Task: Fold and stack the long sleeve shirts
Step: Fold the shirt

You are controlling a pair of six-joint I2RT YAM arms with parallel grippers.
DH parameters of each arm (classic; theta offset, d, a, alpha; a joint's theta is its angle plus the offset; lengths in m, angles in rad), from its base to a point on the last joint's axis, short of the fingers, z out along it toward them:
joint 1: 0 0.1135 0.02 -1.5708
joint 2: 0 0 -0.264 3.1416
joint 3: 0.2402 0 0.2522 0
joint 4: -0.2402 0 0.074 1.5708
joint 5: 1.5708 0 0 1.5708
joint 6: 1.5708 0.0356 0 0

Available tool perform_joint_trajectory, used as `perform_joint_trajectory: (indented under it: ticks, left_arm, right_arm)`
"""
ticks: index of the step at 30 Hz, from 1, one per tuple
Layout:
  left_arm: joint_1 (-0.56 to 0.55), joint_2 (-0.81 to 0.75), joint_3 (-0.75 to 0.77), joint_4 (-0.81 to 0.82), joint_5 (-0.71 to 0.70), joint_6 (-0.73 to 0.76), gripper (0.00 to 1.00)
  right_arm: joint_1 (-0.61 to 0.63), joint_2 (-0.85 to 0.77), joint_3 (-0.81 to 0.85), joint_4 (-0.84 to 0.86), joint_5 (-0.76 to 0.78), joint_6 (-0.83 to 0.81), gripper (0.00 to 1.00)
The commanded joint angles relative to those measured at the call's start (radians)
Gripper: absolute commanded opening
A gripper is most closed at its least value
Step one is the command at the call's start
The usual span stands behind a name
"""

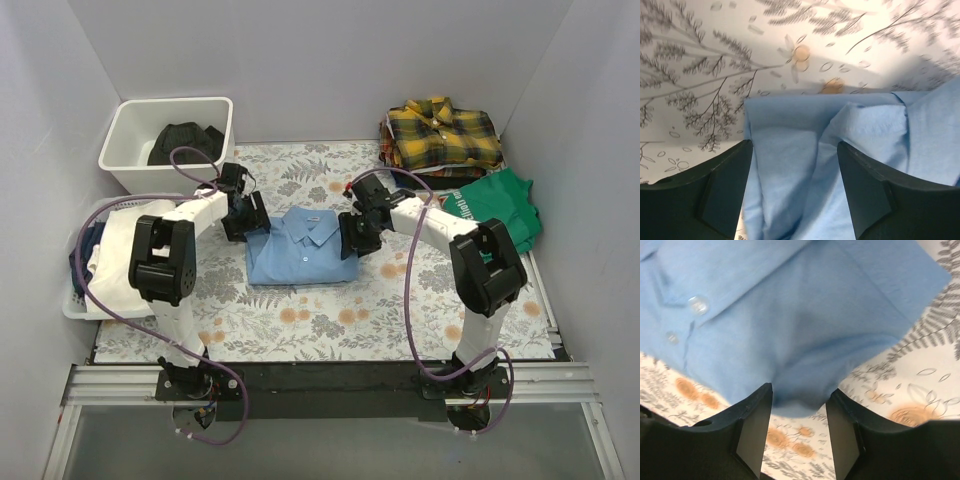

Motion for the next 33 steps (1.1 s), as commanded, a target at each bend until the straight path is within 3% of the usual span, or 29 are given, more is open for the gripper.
perform_joint_trajectory:
  ticks: [1,10,24,33]
  left_arm:
    - [0.0,-0.039,0.097,-0.017,-0.02,0.017,0.68]
    - [0.0,-0.192,0.039,0.013,0.087,0.049,0.74]
    - [0.0,-0.039,0.009,0.212,0.193,0.004,0.71]
    - [0.001,0.01,0.012,0.213,0.202,0.001,0.61]
  right_arm:
    - [0.035,-0.13,-0.013,0.007,0.029,0.085,0.55]
    - [0.026,-0.212,0.002,-0.004,0.127,0.082,0.68]
    - [-0.122,-0.094,0.0,0.114,0.022,0.041,0.72]
    - [-0.161,0.026,0.002,0.152,-0.086,0.062,0.72]
